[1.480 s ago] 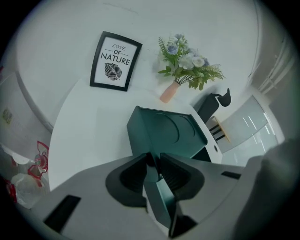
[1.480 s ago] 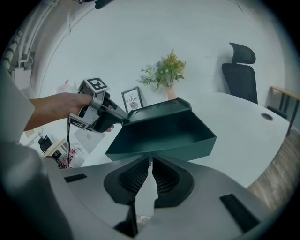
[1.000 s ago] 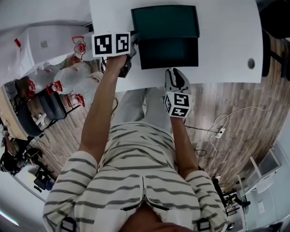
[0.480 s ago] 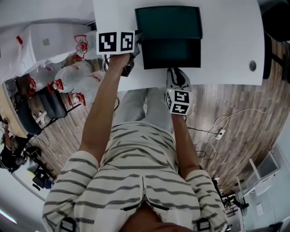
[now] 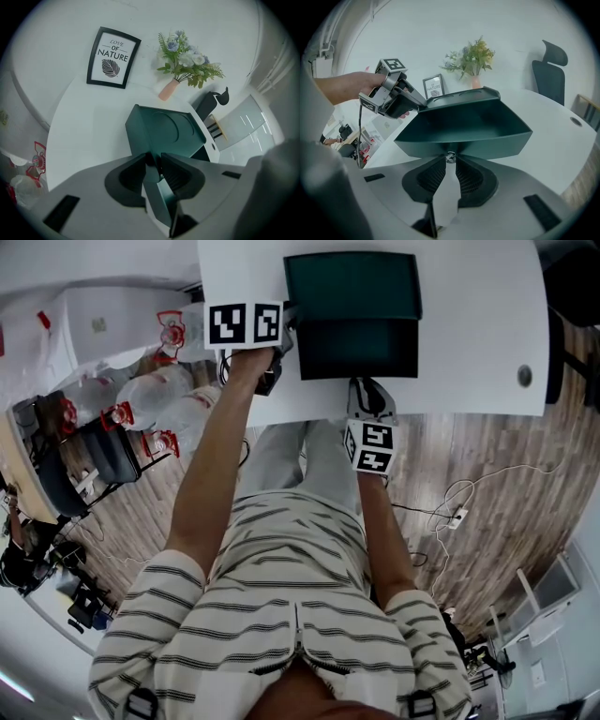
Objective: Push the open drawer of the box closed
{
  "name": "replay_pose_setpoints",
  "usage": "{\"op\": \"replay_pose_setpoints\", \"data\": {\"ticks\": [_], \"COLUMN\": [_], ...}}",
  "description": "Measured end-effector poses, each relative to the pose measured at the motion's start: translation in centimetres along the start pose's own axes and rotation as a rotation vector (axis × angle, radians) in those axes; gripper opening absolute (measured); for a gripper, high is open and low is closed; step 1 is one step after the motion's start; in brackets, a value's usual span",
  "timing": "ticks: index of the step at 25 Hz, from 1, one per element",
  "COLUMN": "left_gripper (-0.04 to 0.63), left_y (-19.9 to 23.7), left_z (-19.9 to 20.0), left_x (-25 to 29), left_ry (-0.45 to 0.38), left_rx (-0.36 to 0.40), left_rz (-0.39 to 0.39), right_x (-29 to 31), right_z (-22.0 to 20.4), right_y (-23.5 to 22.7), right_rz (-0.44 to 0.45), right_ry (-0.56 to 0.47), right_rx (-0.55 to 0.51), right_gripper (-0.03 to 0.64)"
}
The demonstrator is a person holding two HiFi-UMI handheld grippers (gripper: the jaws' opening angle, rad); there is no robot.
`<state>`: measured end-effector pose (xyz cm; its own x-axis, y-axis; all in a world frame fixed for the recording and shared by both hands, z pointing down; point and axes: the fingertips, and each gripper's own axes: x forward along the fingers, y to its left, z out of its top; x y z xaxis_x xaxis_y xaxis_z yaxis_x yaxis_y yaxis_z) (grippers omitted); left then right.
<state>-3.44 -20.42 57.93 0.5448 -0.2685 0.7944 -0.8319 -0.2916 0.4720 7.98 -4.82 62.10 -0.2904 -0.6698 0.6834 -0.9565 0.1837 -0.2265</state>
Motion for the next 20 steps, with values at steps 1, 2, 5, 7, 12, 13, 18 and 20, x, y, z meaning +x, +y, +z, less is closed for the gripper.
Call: {"op": "replay_pose_setpoints", "data": {"ticks": [1, 2, 5, 7, 12, 13, 18, 20], "left_gripper": [0.104, 0.104, 0.104, 0.106, 0.104, 0.104, 0.104, 0.104], "left_y": [0.0, 0.0, 0.0, 0.0, 0.0, 0.0, 0.1, 0.2], "left_z": [0.0, 0.0, 0.0, 0.0, 0.0, 0.0, 0.0, 0.0], "left_x": [0.0, 0.0, 0.1, 0.1, 0.1, 0.1, 0.1, 0.1], "left_ry": [0.002, 0.004, 0.01, 0.011, 0.006, 0.005, 0.003, 0.002], "left_rx": [0.001, 0.001, 0.002, 0.001, -0.002, -0.002, -0.006, -0.007], "left_rz": [0.002, 0.003, 0.001, -0.001, 0.0, 0.0, 0.001, 0.002], "right_x": [0.0, 0.0, 0.0, 0.0, 0.2, 0.2, 0.4, 0.5], "right_z": [0.1, 0.1, 0.2, 0.5, 1.1, 1.2, 1.5, 1.7], "right_y": [0.0, 0.1, -0.1, -0.1, -0.2, -0.2, -0.4, -0.4], "right_rz": [0.001, 0.001, -0.001, -0.002, -0.004, -0.005, -0.007, -0.006], "right_ry": [-0.001, -0.002, -0.006, -0.009, -0.014, -0.015, -0.012, -0.012], "right_rx": [-0.002, -0.005, -0.009, -0.011, -0.02, -0.022, -0.02, -0.021], "right_gripper": [0.075, 0.075, 0.075, 0.075, 0.077, 0.077, 0.077, 0.077]}}
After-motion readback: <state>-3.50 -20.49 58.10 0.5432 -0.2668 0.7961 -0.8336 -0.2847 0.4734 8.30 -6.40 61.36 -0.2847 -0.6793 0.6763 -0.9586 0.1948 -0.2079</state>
